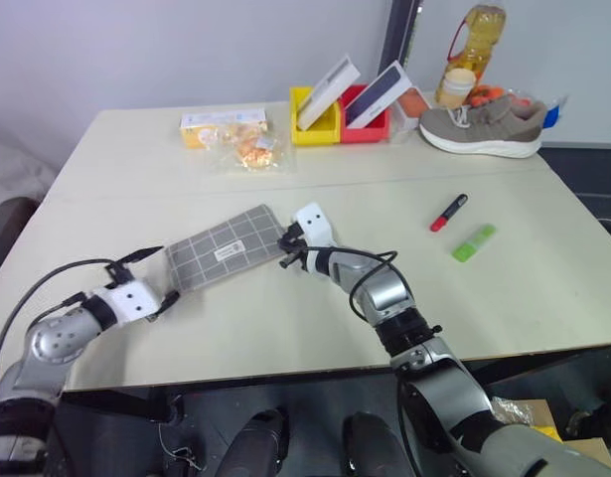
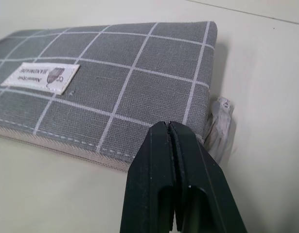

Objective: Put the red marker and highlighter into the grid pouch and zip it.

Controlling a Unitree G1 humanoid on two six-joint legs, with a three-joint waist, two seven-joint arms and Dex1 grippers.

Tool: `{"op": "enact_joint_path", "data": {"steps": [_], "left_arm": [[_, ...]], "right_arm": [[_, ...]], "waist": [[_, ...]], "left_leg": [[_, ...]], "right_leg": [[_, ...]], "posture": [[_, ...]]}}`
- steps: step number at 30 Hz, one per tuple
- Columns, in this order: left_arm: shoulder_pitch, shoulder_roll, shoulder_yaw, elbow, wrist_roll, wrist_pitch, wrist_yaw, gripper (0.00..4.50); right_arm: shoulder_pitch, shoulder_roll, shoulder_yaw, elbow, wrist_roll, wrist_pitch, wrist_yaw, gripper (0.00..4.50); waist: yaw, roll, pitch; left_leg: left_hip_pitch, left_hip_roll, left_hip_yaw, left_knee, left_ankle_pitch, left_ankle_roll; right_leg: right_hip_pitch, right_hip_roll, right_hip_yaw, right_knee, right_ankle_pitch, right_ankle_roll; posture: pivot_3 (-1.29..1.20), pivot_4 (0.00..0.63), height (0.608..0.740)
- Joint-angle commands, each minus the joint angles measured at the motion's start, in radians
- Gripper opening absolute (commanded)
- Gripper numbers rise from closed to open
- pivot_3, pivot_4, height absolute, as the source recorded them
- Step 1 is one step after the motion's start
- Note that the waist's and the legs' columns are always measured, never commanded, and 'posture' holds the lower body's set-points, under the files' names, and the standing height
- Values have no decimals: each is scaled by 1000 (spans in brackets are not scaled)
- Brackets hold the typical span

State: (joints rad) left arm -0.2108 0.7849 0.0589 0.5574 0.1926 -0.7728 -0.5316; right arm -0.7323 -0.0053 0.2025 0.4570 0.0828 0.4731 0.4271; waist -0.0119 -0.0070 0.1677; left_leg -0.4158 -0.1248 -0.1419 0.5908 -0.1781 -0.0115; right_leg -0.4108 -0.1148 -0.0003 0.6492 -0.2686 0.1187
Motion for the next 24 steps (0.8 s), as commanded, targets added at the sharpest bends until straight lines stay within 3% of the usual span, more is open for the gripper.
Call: {"op": "enact_joint_path", "data": {"steps": [1, 5, 7, 15, 20, 24], "left_arm": [[-53, -18, -69, 89, 62, -104, 28, 4500], [-129, -36, -118, 190, 79, -185, 39, 4500], [-151, -39, -128, 221, 76, -216, 46, 3952], [-192, -55, -156, 266, 50, -284, 42, 124], [-176, -68, -143, 241, -10, -247, 20, 25], [-128, -103, -108, 111, -148, -77, -33, 25]], "right_arm": [[14, 3, 6, -21, -14, 4, -7, 85], [34, -3, 10, -51, -22, 16, -16, 85], [42, -7, 12, -63, -27, 20, -19, 0], [56, -10, 15, -86, -37, 30, -18, 0], [43, -16, -4, -95, -36, -5, -25, 0], [22, -68, -13, -150, -61, -77, -24, 0]], "waist": [[1, 0, 0], [0, 0, 0], [-1, 0, 0], [-1, 0, -1], [-3, 1, -1], [-2, 1, -1]], "left_leg": [[0, 0, 0, 0, 0, 0], [1, 0, 0, 0, 0, 1], [1, 0, 0, 0, 0, 1], [2, 0, 0, 0, 1, 1], [2, 0, 0, 0, 1, 1], [2, 0, 0, 0, 1, 1]], "right_leg": [[0, 0, 0, 0, 0, 0], [1, 0, 0, 0, 0, 0], [1, 0, 0, 0, 0, 0], [2, 0, 0, 1, 0, 0], [2, 0, 0, 1, 0, 1], [2, 0, 0, 1, 0, 1]], "posture": [[0, 150, 740], [0, 150, 740], [0, 150, 740], [0, 150, 740], [0, 150, 740], [0, 150, 740]]}}
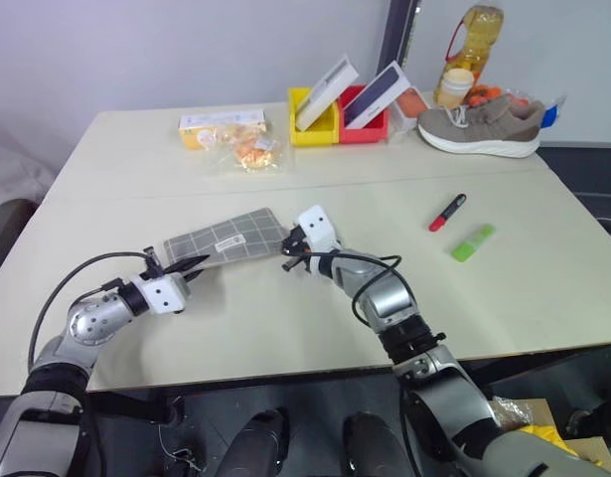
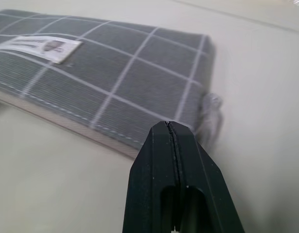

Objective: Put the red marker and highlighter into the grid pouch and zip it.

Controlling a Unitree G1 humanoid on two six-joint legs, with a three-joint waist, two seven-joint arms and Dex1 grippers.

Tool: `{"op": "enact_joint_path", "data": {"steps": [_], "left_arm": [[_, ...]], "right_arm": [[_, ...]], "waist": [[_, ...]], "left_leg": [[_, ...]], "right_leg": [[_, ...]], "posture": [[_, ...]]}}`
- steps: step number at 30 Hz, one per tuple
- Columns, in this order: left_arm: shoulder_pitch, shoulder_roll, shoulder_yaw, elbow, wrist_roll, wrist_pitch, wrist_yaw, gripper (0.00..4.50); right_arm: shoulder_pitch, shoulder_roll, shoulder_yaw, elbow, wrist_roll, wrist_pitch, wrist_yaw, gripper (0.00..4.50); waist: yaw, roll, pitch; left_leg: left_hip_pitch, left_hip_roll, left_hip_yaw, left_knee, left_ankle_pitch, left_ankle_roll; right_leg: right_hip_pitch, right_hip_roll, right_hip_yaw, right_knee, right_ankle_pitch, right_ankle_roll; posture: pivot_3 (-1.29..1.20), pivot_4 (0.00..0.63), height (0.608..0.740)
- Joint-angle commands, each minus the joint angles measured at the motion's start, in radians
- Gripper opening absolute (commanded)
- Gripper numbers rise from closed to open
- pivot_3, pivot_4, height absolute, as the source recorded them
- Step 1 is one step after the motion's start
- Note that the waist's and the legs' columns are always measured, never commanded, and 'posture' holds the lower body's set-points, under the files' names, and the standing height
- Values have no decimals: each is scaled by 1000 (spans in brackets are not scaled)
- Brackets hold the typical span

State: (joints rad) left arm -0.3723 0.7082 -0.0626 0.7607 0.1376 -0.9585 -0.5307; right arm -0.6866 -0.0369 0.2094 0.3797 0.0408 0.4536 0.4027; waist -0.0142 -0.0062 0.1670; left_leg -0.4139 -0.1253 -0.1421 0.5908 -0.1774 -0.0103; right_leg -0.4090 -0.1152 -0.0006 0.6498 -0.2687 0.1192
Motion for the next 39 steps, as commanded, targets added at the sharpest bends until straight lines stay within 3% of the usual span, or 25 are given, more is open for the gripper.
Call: {"op": "enact_joint_path", "data": {"steps": [1, 2, 5, 9, 12, 25, 28, 34, 35, 39], "left_arm": [[48, -33, 23, -134, -119, 155, -40, 25], [63, -40, 29, -179, -142, 203, -47, 25], [116, -84, 51, -376, -230, 419, -35, 0], [177, -131, 71, -563, -269, 607, -10, 0], [201, -154, 78, -639, -259, 668, 11, 0], [230, -215, 72, -786, -241, 763, 33, 0], [228, -221, 71, -788, -237, 765, 32, 0], [224, -230, 66, -786, -232, 763, 31, 0], [223, -232, 64, -782, -230, 762, 31, 0], [222, -240, 58, -775, -221, 761, 32, 0]], "right_arm": [[-24, -50, -21, -89, -22, -70, 5, 0], [-23, -64, -29, -109, -7, -66, 24, 0], [-16, -148, -86, -214, 61, -6, 113, 815], [23, -256, -83, -335, 90, 51, 206, 2863], [40, -261, -86, -380, 122, 106, 220, 4413], [10, -153, -98, -250, 107, 122, 97, 4413], [-4, -144, -103, -217, 107, 102, 84, 3492], [-6, -140, -97, -215, 107, 93, 81, 309], [-4, -137, -92, -221, 105, 93, 80, 51], [5, -141, -55, -255, 84, 96, 91, 51]], "waist": [[1, 0, 0], [0, 0, 0], [-4, 0, 1], [-4, 0, 1], [-10, 0, 1], [0, 0, 1], [0, 0, 1], [0, 0, 1], [0, 0, 1], [-1, 0, 1]], "left_leg": [[0, 0, 0, 0, 0, 0], [0, 0, 0, 0, 0, 0], [-1, 0, 0, 0, 0, 0], [-5, 0, 0, 1, 0, 0], [-5, 1, 0, 0, 0, 0], [-5, 1, 0, 1, 0, 0], [-5, 1, 0, 1, 0, 0], [-5, 1, 0, 1, 0, 0], [-5, 1, 0, 1, 0, 0], [-5, 1, 0, 1, 0, 0]], "right_leg": [[0, 0, 0, 0, 0, 0], [0, 0, 0, 0, 0, 0], [0, 0, 0, 0, 0, 0], [0, 0, 0, 0, 0, 0], [-1, 1, 0, 0, 0, 0], [0, 1, 0, 0, 0, 0], [-1, 1, 0, 0, 0, 0], [0, 1, 0, 0, 0, 0], [0, 1, 0, 0, 0, 0], [-1, 1, 0, 0, 0, 0]], "posture": [[0, 150, 740], [0, 150, 740], [0, 150, 740], [0, 150, 740], [0, 150, 740], [0, 150, 740], [0, 150, 740], [0, 150, 740], [0, 150, 740], [0, 150, 740]]}}
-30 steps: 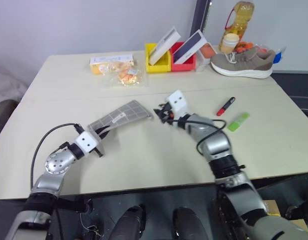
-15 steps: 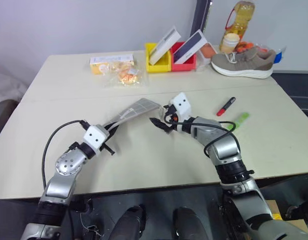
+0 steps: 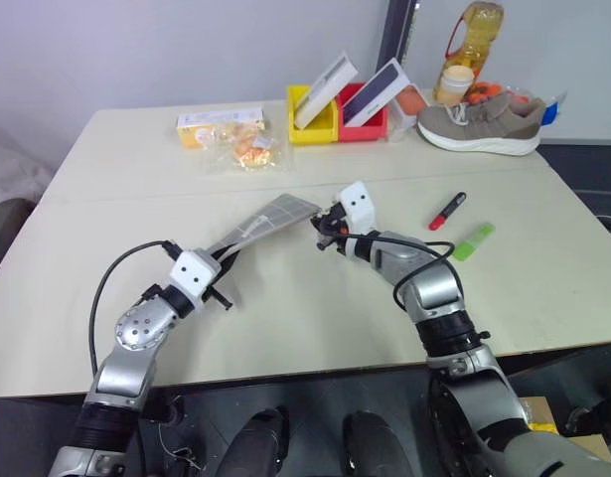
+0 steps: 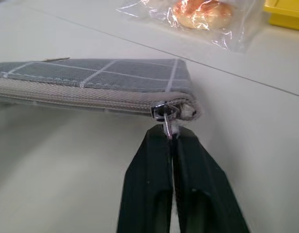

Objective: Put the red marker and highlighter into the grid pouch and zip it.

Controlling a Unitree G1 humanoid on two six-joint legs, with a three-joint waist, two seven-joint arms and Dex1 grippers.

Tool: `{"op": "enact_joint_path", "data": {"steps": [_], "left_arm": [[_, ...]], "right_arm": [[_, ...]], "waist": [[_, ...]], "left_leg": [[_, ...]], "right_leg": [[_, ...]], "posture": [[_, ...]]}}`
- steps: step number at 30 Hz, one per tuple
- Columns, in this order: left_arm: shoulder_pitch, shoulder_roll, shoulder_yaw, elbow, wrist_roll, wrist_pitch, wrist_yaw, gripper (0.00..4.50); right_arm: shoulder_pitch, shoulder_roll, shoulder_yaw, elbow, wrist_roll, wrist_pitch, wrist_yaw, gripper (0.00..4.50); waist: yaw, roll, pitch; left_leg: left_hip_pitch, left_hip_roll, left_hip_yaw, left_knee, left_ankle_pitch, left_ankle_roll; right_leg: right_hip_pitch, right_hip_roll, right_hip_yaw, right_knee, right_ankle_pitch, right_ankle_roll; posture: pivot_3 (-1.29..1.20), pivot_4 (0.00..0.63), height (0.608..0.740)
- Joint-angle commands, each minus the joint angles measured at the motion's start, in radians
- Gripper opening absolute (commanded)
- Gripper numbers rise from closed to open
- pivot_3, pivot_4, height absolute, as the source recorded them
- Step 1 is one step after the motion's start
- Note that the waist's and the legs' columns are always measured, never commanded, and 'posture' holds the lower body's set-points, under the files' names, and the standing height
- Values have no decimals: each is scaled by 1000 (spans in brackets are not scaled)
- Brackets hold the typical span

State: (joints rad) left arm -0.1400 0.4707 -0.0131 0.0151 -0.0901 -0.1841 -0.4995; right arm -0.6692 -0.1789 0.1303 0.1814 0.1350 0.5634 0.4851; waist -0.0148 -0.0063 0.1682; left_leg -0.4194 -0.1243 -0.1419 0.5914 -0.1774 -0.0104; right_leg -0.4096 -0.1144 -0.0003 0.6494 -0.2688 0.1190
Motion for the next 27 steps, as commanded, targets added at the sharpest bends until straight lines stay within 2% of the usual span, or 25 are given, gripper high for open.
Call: {"op": "enact_joint_path", "data": {"steps": [1, 18, 27], "left_arm": [[-11, -4, 8, -30, 8, -14, 1, 0], [-19, -92, -51, -88, 51, 43, 15, 0], [-17, -103, -43, -113, 57, 73, 34, 0]], "right_arm": [[-11, -1, 31, -62, -14, -14, 12, 51], [-30, 17, 365, -294, -68, 86, 176, 51], [-38, 19, 368, -295, -74, 106, 203, 51]], "waist": [[0, 0, 0], [0, 0, 0], [1, 0, 0]], "left_leg": [[0, 0, 0, 0, 0, 0], [0, 0, 0, 0, 0, 0], [0, 0, 0, 0, 0, 0]], "right_leg": [[0, 0, 0, 0, 0, 0], [0, 0, 0, 0, 0, 0], [0, 0, 0, 0, 0, 0]], "posture": [[0, 150, 740], [0, 150, 740], [0, 150, 740]]}}
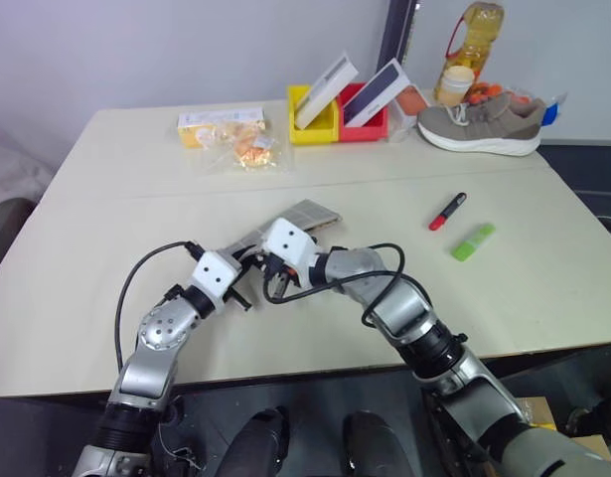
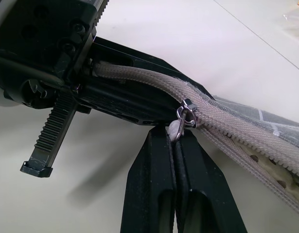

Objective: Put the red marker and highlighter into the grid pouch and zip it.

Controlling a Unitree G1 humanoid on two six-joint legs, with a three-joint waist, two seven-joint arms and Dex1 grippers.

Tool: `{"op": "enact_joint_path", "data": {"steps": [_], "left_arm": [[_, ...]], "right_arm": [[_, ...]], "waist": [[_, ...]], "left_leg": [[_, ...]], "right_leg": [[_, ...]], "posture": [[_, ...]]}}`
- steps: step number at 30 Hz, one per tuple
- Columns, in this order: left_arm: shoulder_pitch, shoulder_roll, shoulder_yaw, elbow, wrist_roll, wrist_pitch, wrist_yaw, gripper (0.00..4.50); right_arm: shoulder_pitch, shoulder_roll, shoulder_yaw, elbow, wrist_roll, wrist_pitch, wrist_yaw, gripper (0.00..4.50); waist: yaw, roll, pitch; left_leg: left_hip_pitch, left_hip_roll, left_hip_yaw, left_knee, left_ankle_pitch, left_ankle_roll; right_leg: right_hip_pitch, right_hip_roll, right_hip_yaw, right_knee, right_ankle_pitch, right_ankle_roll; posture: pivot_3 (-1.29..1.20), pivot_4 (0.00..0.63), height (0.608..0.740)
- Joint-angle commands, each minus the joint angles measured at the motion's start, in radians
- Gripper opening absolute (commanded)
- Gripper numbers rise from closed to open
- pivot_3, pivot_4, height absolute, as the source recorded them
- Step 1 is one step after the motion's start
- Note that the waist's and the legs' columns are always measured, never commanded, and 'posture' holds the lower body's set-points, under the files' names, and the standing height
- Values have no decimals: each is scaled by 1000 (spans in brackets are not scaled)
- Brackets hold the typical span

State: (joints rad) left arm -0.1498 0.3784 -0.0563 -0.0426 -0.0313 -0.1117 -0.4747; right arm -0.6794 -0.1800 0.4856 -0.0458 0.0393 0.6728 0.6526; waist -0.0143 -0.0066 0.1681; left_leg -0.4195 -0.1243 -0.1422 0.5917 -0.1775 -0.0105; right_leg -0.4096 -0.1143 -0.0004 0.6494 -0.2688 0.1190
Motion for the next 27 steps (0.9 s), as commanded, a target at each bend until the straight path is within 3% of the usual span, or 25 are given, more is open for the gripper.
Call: {"op": "enact_joint_path", "data": {"steps": [1, 3, 7, 13, 16, 17, 22, 27], "left_arm": [[-8, -8, 7, -54, 1, 4, 17, 0], [-11, -4, 24, -48, 10, 9, 35, 0], [-21, -1, 58, -36, 30, 21, 91, 0], [-29, -18, 52, -24, 47, 39, 126, 0], [-44, -30, 40, -8, 59, 48, 135, 0], [-50, -34, 35, -2, 62, 49, 137, 0], [-74, -59, 4, 19, 70, 51, 128, 0], [-75, -69, -7, 18, 68, 50, 126, 0]], "right_arm": [[-21, -1, -3, -80, 29, 3, 47, 295], [-5, -51, -44, -99, 18, 10, 43, 993], [39, -135, -197, -126, 15, 61, -36, 3025], [56, -182, -462, -52, 38, 130, -186, 3025], [34, -180, -564, 30, 29, 144, -286, 3943], [19, -175, -595, 67, 16, 136, -339, 4433], [-97, -132, -703, 279, -60, 97, -654, 4433], [-195, -99, -821, 447, -13, 102, -787, 4433]], "waist": [[0, 0, 0], [1, 0, 0], [8, -1, 0], [3, -1, 0], [4, -1, 0], [3, -1, 0], [1, -1, 1], [1, -1, 1]], "left_leg": [[0, 0, 0, 0, 0, 0], [0, 0, 0, 0, 0, 0], [0, 0, 0, 1, 0, 0], [-1, 0, 0, 0, 0, 0], [-1, 0, 0, 1, 0, 0], [-1, 0, 1, 1, 0, 0], [-1, 0, 1, 1, 0, 0], [-1, 0, 1, 0, 1, 0]], "right_leg": [[0, 0, 0, 0, 0, 0], [0, 0, 0, 0, 0, 0], [1, 0, 0, 0, 0, 0], [0, -1, 0, 0, 0, 0], [0, -1, 0, 0, 0, 0], [1, -1, 0, 0, 0, 0], [0, 0, 0, 0, 0, 0], [0, -1, 0, 0, 0, 0]], "posture": [[0, 150, 740], [0, 150, 740], [0, 150, 740], [0, 150, 740], [0, 150, 740], [0, 150, 740], [0, 150, 740], [0, 150, 740]]}}
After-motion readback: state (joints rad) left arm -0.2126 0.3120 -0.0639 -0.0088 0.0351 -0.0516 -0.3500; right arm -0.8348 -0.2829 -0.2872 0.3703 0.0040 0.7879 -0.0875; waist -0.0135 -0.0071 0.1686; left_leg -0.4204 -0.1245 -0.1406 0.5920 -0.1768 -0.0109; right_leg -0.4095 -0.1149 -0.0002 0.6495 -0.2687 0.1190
